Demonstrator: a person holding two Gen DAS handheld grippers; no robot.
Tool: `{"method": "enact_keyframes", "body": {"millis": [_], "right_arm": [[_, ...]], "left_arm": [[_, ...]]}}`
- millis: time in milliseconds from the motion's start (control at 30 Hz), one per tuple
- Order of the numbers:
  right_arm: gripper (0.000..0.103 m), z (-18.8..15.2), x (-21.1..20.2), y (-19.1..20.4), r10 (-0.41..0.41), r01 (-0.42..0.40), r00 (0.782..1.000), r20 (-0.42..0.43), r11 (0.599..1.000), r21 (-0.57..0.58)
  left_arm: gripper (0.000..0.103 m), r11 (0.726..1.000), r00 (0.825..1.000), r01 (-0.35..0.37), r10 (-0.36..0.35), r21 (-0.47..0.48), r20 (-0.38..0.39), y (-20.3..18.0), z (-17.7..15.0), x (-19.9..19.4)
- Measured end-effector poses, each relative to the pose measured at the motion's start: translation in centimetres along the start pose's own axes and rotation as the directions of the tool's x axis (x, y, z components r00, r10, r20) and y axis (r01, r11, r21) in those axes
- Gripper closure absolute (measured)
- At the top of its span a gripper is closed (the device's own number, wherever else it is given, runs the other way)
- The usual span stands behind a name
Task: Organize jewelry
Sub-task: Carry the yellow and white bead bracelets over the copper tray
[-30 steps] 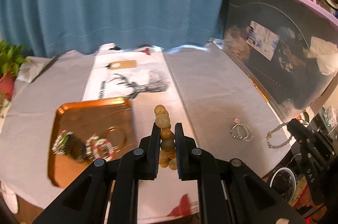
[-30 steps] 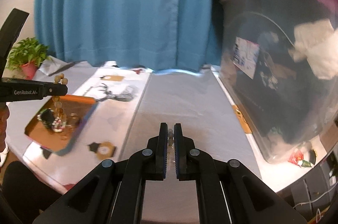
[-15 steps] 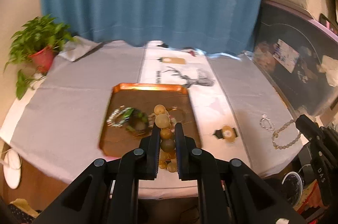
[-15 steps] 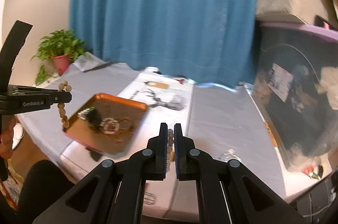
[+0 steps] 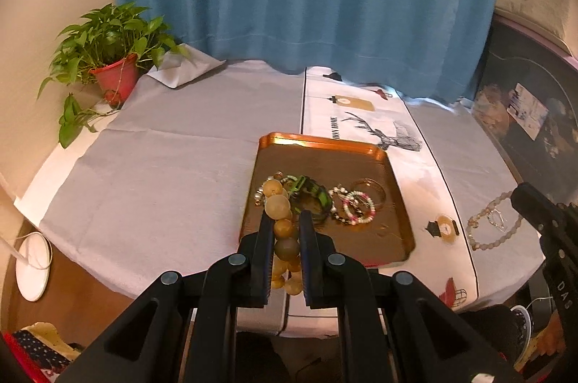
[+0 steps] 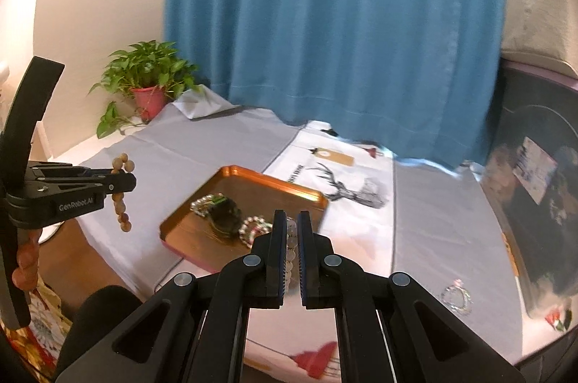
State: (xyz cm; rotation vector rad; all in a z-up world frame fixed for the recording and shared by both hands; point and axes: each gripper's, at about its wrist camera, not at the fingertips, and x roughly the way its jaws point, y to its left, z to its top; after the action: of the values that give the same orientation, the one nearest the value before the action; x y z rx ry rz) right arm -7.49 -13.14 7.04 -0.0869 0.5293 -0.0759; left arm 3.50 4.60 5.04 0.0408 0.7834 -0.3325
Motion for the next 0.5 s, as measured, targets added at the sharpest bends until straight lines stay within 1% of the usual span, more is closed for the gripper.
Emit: {"method": "enact_keyframes", "body": {"millis": [233,500], "right_arm": [[0.097,1.0,3.0,1.4,0.023,-0.023,1.0,-0.015,1.0,-0.001],[0.097,1.4,7.6,1.4,0.03,-0.03,0.998,-0.055,1.0,0.005]], "left_arm": [[0.092,1.0,1.0,0.004,-0.004,0.003,-0.004,0.4,1.3,2.1],[0.092,1.0,0.999,0.024,-0.023,0.013,-0.032,-0.1,3.2,6.3]]}}
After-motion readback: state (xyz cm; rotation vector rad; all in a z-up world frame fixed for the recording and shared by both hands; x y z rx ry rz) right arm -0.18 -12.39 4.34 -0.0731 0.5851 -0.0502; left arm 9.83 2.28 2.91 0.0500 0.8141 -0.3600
